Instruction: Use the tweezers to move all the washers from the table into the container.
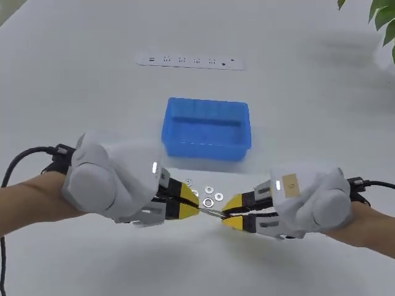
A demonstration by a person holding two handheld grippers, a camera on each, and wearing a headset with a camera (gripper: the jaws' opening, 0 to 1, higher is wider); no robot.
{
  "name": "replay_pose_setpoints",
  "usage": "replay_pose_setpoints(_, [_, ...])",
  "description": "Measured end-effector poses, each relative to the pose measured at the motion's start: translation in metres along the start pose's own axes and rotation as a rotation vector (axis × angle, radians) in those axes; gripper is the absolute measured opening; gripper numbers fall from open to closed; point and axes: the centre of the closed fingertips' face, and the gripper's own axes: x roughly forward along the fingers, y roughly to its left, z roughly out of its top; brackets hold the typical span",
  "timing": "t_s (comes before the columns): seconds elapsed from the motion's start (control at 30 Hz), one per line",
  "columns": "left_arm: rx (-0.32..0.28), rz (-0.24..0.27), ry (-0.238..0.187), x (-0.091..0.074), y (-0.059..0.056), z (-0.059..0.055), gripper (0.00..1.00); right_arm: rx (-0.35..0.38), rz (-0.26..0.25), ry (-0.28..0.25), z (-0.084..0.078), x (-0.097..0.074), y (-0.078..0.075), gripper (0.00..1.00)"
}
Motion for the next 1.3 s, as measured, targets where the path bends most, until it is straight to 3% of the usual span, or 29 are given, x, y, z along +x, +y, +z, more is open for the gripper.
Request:
replay_pose_setpoints(0.1, [0.035, -0.002, -0.017, 0.004, -0.001, 0.009, 0.04, -0.006, -0.004, -0.006, -0.002, -0.005, 0.000, 0.07])
replay_pose_setpoints(0.23, [0.066, -0.018, -0.074, 0.012, -0.003, 0.032, 0.04, -0.016, -0.006, -0.018, -0.003, -0.012, 0.001, 0.07])
replay_pose_setpoints(0.43, [0.076, -0.033, -0.126, 0.028, -0.001, 0.053, 0.04, 0.005, -0.022, -0.039, -0.007, -0.018, -0.001, 0.08])
replay_pose_setpoints(0.57, [0.080, -0.046, -0.138, 0.032, 0.000, 0.057, 0.04, 0.038, -0.029, -0.061, -0.007, -0.018, -0.003, 0.08])
replay_pose_setpoints(0.77, [0.050, -0.049, -0.159, 0.034, 0.001, 0.059, 0.04, -0.008, -0.017, -0.060, -0.007, -0.018, -0.002, 0.07])
replay_pose_setpoints(1.0, [0.009, -0.034, -0.223, 0.048, -0.002, 0.069, 0.04, -0.013, -0.020, -0.090, -0.011, -0.023, -0.002, 0.07])
replay_pose_setpoints(1.17, [0.004, -0.003, -0.216, 0.052, 0.003, 0.071, 0.05, 0.007, -0.025, -0.112, -0.011, -0.025, -0.004, 0.07])
replay_pose_setpoints(1.3, [0.015, -0.016, -0.209, 0.049, 0.001, 0.067, 0.05, -0.003, -0.020, -0.117, -0.010, -0.025, -0.002, 0.07])
